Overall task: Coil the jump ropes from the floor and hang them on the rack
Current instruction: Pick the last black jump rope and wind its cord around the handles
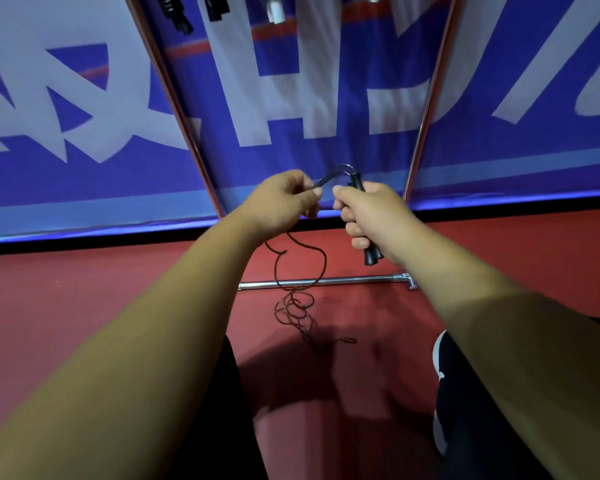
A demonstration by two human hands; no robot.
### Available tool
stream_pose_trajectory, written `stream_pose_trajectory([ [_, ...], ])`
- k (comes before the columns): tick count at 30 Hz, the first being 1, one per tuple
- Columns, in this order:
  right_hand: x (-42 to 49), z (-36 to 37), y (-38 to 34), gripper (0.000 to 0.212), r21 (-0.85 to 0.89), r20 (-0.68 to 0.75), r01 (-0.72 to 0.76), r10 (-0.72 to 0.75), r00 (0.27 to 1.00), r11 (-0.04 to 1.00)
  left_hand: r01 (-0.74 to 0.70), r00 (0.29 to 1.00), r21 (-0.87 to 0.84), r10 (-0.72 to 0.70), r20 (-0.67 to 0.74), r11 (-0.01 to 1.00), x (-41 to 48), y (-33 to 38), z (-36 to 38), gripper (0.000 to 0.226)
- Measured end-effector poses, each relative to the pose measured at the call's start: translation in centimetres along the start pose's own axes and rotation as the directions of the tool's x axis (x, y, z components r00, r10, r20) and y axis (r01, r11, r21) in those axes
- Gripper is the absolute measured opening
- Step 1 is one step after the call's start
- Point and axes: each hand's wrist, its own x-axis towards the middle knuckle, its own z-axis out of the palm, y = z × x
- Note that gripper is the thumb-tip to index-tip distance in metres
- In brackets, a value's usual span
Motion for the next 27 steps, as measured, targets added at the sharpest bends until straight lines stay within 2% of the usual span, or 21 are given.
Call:
stream_pose_trajectory([
  [3, 0.9, 0.0, -0.2, 0.016, -0.106, 0.092, -0.051, 0.061, 0.994, 0.993, -0.083, 0.997, -0.051, 0.083, -0.006, 0.995, 0.9, 0.7, 0.6, 0.007],
  [6, 1.6, 0.2, 0.0, 0.017, -0.148, 0.135, -0.062, 0.083, 0.987, 0.987, -0.063, 0.993, -0.182, 0.08, 0.09, 0.981, 1.4, 1.3, 1.2, 0.017],
  [8, 1.9, 0.1, 0.1, 0.016, -0.229, 0.118, -0.04, 0.069, 0.991, 0.973, -0.072, 0.995, -0.108, 0.08, 0.067, 0.992, 1.8, 1.2, 1.2, 0.022],
  [11, 2.5, -0.3, 0.3, 0.016, -0.401, 0.081, 0.001, 0.035, 0.996, 0.916, -0.062, 0.997, 0.038, 0.064, -0.051, 0.997, 2.5, 1.1, 1.3, 0.023],
  [15, 3.3, -0.3, 1.0, 0.011, -0.421, 0.039, 0.034, -0.019, 0.999, 0.907, -0.031, 0.984, 0.063, 0.041, -0.172, 0.998, 2.6, 1.4, 1.5, 0.018],
  [19, 3.1, -0.2, 1.0, 0.021, -0.598, -0.001, 0.099, -0.124, 0.992, 0.795, 0.013, 0.978, 0.078, 0.003, -0.211, 0.997, 2.7, 1.1, 1.6, 0.02],
  [23, 2.9, 0.3, 1.2, 0.038, -0.585, -0.097, 0.108, -0.201, 0.975, 0.804, 0.01, 0.982, 0.033, -0.003, -0.186, 0.999, 2.4, 1.5, 1.5, 0.02],
  [27, 2.7, 0.4, 0.9, 0.043, -0.538, -0.108, 0.053, -0.131, 0.986, 0.841, 0.05, 0.99, -0.112, -0.064, -0.126, 0.992, 2.2, 2.1, 1.4, 0.02],
])
